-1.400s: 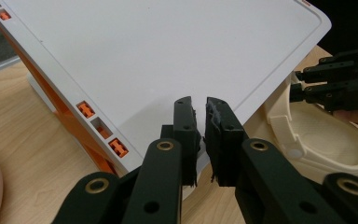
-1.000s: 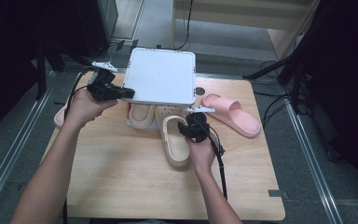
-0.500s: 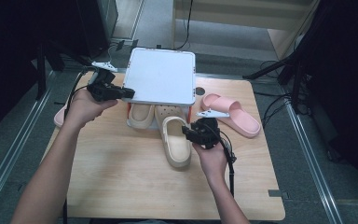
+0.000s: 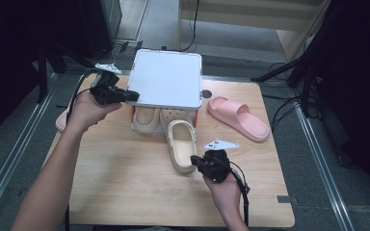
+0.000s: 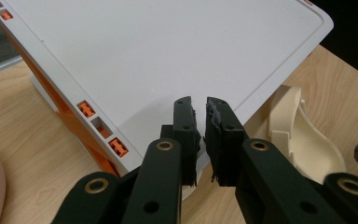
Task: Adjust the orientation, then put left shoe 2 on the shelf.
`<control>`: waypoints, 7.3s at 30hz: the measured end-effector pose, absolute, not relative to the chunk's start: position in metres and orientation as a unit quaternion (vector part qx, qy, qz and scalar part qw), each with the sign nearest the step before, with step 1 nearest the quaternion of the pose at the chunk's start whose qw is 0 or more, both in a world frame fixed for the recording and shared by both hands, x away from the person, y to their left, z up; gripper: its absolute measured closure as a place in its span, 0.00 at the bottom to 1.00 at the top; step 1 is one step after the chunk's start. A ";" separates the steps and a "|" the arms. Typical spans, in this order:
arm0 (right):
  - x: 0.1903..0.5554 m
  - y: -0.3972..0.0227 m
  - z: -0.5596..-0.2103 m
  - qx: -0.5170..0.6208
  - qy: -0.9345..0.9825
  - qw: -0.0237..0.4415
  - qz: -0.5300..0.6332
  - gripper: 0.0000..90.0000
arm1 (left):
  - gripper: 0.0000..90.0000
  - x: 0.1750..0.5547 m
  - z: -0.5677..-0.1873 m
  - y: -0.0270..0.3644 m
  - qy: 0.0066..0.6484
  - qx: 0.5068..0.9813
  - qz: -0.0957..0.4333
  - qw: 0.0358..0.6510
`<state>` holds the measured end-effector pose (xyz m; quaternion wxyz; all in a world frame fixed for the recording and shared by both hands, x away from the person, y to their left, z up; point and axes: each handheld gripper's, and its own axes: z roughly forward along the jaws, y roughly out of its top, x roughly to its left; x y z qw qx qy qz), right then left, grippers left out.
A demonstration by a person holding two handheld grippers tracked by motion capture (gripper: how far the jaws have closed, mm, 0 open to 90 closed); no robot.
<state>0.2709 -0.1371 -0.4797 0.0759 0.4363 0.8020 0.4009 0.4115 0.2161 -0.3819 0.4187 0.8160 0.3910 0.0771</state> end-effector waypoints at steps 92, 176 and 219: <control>0.316 -0.162 -0.473 0.401 0.794 0.052 0.454 0.54 | 0.45 0.394 -0.379 0.270 0.443 0.789 0.085 0.418; 0.320 -0.176 -0.480 0.421 0.802 0.073 0.417 0.53 | 0.97 0.434 -0.505 0.348 0.556 0.747 0.093 0.354; 0.335 -0.151 -0.480 0.387 0.816 0.039 0.427 0.53 | 0.58 0.402 -0.477 0.388 0.610 0.694 0.097 0.372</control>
